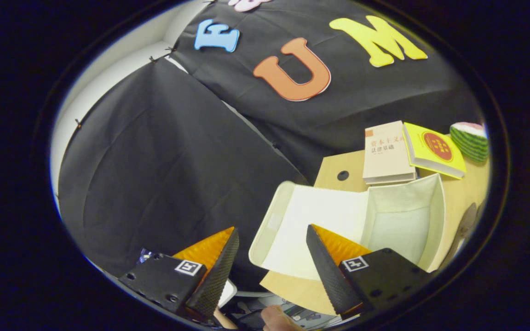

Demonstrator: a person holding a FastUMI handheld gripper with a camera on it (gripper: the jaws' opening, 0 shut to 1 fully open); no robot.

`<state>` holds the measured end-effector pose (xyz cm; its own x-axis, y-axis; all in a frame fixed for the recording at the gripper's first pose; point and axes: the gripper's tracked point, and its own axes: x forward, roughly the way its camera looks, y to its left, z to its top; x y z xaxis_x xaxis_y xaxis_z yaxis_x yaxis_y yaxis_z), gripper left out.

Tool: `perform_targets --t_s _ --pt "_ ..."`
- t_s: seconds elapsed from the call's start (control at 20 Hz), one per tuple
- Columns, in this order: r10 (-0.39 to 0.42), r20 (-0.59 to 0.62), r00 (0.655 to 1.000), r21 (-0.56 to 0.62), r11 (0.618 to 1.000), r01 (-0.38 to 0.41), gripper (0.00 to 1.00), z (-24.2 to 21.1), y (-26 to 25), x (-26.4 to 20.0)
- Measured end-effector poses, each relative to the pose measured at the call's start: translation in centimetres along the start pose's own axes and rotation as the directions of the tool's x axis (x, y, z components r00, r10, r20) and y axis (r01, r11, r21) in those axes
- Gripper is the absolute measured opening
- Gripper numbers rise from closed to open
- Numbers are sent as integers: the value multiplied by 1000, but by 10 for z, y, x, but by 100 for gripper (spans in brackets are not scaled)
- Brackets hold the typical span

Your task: Open the storage box then place both shoes into the box .Put the left shoe in first, then the right shoe, with the right side of both shoes facing outward in a uniform manner.

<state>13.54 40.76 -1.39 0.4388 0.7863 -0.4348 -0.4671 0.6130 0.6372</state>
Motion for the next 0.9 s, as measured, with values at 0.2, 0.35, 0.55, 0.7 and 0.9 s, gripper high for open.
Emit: perform_targets --t_s 0.2,0.35,0.55,0.7,0.9 --pt "-39 1 999 -45 998 39 97 -5 -8 -21" --pt "-161 27 987 -88 983 163 100 -2 -48 -44" --pt "-386 84 919 -82 916 393 100 11 -136 -75" --pt "-472 55 880 -34 880 474 100 7 -196 -98" --pt "-604 5 797 36 796 604 100 -3 -278 -125"
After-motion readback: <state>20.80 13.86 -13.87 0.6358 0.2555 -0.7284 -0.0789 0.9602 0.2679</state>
